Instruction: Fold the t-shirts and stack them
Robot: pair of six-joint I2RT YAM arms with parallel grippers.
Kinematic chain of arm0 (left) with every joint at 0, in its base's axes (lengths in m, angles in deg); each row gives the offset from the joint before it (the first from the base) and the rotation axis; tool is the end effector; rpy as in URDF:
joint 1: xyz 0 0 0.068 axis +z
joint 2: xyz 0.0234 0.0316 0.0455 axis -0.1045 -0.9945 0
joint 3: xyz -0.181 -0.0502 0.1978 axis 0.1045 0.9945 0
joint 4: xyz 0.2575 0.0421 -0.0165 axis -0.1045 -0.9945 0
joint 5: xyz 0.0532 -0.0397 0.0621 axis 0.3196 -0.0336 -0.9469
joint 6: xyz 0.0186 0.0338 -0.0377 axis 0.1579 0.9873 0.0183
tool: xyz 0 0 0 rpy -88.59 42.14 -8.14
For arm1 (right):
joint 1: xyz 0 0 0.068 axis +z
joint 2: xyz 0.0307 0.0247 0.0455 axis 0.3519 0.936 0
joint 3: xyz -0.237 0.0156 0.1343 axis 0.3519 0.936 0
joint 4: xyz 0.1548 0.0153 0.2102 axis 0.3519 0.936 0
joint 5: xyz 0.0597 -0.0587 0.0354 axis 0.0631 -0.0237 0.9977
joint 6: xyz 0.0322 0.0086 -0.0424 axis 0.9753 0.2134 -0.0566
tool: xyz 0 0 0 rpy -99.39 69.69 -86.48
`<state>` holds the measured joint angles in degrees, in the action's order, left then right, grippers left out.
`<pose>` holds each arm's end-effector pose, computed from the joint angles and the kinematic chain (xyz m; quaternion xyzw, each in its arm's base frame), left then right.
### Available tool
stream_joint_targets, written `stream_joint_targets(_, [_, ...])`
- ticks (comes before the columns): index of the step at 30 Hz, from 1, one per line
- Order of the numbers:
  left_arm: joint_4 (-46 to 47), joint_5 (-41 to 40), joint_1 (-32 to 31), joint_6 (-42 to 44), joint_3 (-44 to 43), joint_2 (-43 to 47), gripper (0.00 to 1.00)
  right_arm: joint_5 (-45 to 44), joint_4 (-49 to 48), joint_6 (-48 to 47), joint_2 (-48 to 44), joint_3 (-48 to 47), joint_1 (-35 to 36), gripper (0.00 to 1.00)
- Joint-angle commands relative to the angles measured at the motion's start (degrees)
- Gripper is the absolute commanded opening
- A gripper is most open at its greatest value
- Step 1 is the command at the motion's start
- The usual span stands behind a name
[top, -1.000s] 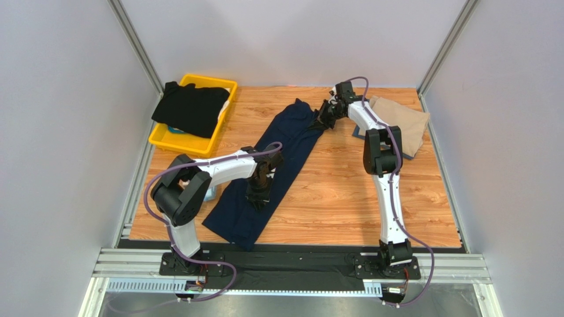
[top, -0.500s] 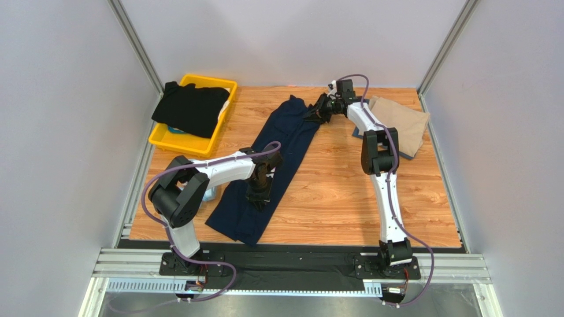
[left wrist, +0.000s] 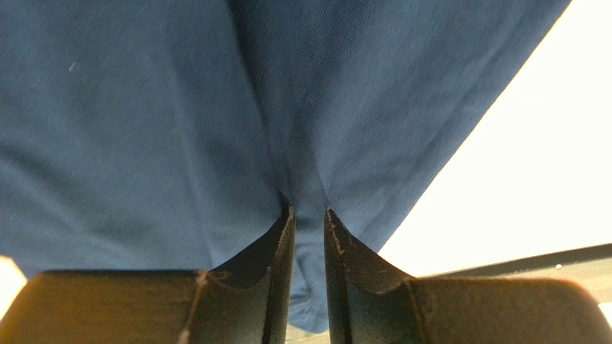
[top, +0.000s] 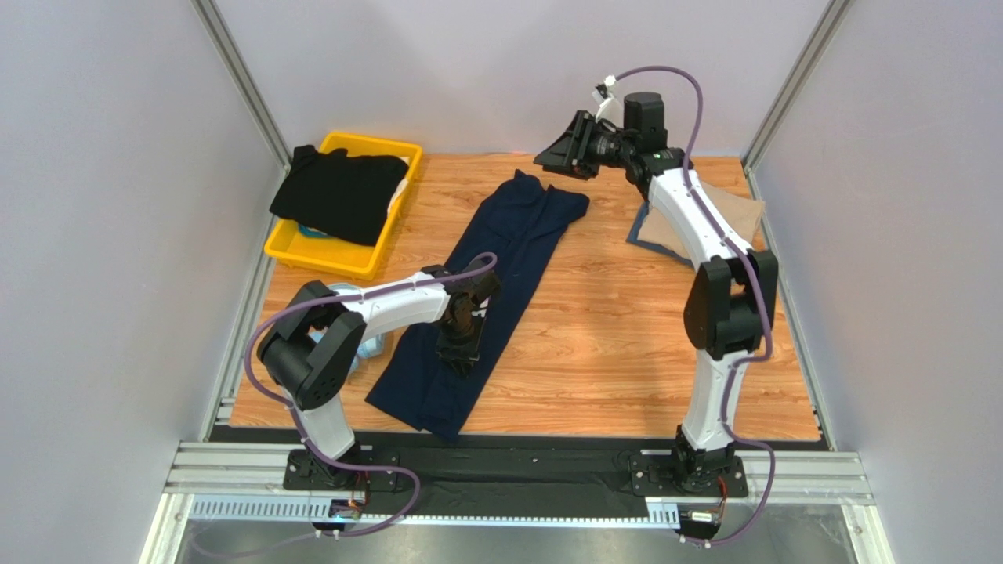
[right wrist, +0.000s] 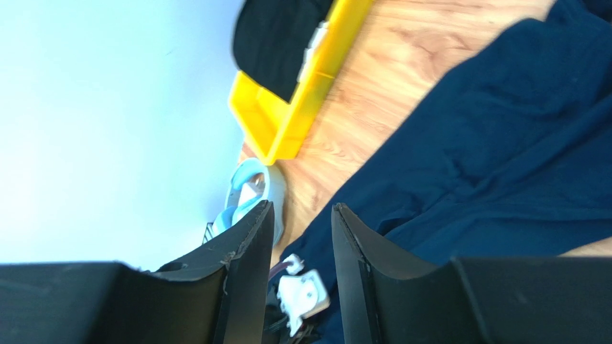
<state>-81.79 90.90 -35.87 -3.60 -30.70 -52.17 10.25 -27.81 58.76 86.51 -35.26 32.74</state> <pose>0.2273 -0.2073 0.1564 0.0812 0.9949 -0.0578 0.0161 0.4645 0.1248 0.3255 -0.0186 0.8167 0.4856 0.3111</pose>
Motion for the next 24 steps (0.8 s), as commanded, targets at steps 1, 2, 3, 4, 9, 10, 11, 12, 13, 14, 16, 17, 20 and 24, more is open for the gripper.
stream_joint_targets(1, [-0.9, -2.8, -0.1, 0.7, 0.5, 6.6, 0.29, -0.8, 2.4, -2.8, -3.7, 10.7, -0.1, 0.4])
stream_joint_targets(2, [-1.4, -3.6, -0.1, 0.7, 0.5, 8.7, 0.3, -1.5, 2.9, -3.1, -4.4, 13.2, 0.2, 0.4])
stream_joint_targets(3, [-1.9, -5.7, -0.1, 0.7, 0.3, 9.8, 0.3, -2.4, 5.2, -4.8, -6.0, 15.2, 0.8, 0.4])
stream_joint_targets(4, [-3.1, -6.9, -0.1, 0.5, 0.3, 10.8, 0.3, -3.6, 6.3, -5.7, -6.8, 19.5, 1.3, 0.4])
stream_joint_targets(9, [-3.8, -10.1, 1.6, -0.6, 2.8, 15.4, 0.31, -11.7, 10.1, -9.6, -12.4, 32.4, 5.8, 0.4])
stream_joint_targets(10, [-3.2, -10.0, 1.8, -0.4, 3.4, 15.5, 0.31, -12.6, 10.3, -10.8, -13.0, 34.1, 6.8, 0.4])
stream_joint_targets(11, [-2.3, -9.8, 1.9, -0.1, 4.1, 15.2, 0.31, -15.1, 10.5, -11.4, -13.5, 37.4, 7.9, 0.4])
stream_joint_targets(12, [-1.3, -9.4, 2.1, 0.1, 5.3, 14.8, 0.31, -16.2, 10.8, -11.4, -14.3, 38.7, 10.1, 0.4])
stream_joint_targets(13, [-1.3, -9.6, 2.1, 0.0, 5.5, 13.4, 0.3, -16.9, 10.7, -11.5, -14.6, 39.7, 11.2, 0.4])
stream_joint_targets(14, [-1.7, -9.6, 2.1, 0.0, 5.6, 12.6, 0.3, -17.5, 10.9, -11.3, -14.8, 41.3, 12.3, 0.4])
stream_joint_targets(16, [-1.7, -8.5, 2.1, 0.1, 6.4, 11.3, 0.29, -18.2, 10.8, -11.0, -15.7, 42.6, 15.8, 0.4])
stream_joint_targets(17, [-1.4, -8.3, 2.0, 0.0, 7.0, 11.3, 0.3, -19.7, 10.9, -11.0, -16.2, 43.4, 17.0, 0.4])
stream_joint_targets(20, [-0.8, -7.8, 2.0, -0.3, 8.6, 11.4, 0.3, -22.4, 11.6, -10.8, -16.9, 43.8, 20.5, 0.4])
stream_joint_targets(24, [-0.8, -7.7, 2.1, -0.8, 10.5, 11.4, 0.29, -24.3, 12.7, -10.8, -17.1, 43.0, 21.2, 0.4])
